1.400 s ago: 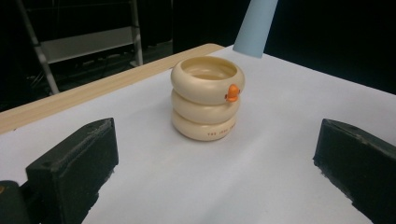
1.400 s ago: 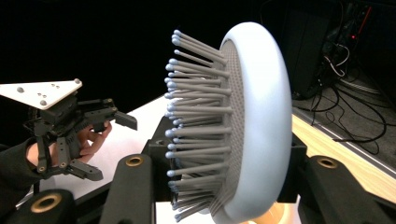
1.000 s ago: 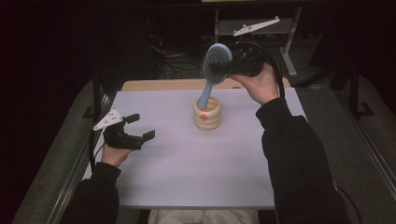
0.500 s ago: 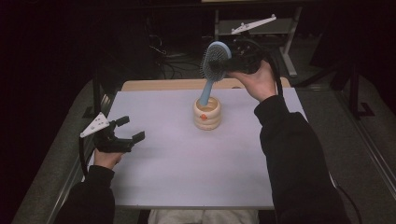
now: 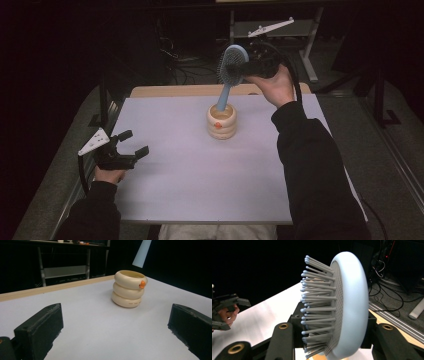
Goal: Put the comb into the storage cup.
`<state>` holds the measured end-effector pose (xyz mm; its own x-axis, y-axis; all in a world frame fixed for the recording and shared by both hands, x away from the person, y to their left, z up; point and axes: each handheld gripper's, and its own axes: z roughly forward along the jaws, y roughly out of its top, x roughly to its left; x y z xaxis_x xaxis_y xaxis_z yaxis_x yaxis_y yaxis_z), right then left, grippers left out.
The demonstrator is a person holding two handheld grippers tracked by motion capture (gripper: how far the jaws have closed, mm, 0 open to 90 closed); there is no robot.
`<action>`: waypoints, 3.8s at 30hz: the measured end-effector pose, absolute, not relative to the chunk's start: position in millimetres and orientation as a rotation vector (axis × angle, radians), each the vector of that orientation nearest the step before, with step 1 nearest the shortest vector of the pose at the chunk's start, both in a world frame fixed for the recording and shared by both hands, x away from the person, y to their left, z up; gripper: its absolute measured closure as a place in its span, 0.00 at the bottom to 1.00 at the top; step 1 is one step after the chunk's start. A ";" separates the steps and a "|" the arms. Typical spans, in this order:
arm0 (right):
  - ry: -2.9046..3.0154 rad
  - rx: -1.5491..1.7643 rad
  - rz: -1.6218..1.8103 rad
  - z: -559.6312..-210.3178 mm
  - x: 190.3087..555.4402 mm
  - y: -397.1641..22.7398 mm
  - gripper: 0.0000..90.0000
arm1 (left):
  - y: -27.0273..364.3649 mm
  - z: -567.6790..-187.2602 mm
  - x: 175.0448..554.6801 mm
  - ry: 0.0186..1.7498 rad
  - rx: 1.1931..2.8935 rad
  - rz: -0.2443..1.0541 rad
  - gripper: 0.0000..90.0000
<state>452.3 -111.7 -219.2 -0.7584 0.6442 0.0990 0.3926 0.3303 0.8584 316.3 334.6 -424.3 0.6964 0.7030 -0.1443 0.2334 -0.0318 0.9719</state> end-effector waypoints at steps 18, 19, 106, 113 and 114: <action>2.372 0.972 1.349 -247.3 473.2 -107.3 0.58 | 341.2 -432.8 312.8 0.780 1.605 0.460 0.00; 2.375 0.978 1.347 -248.9 473.8 -107.5 0.58 | 341.4 -432.9 312.9 0.780 1.606 0.457 0.00; 2.404 1.338 1.402 -328.9 499.0 -135.7 0.29 | 334.6 -437.3 312.4 0.766 1.643 0.426 0.00; 2.400 1.299 1.397 -326.6 493.9 -141.7 0.15 | 334.4 -437.6 313.5 0.773 1.648 0.409 0.00; 2.403 1.296 1.389 -326.3 493.4 -142.3 0.14 | 334.3 -437.6 313.5 0.774 1.647 0.408 0.00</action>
<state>493.4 -142.3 -326.3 -0.6395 0.6982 0.3219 0.6274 0.2319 0.7433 313.5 334.3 -437.6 0.7160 0.6822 -0.1479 0.2635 -0.0680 0.9623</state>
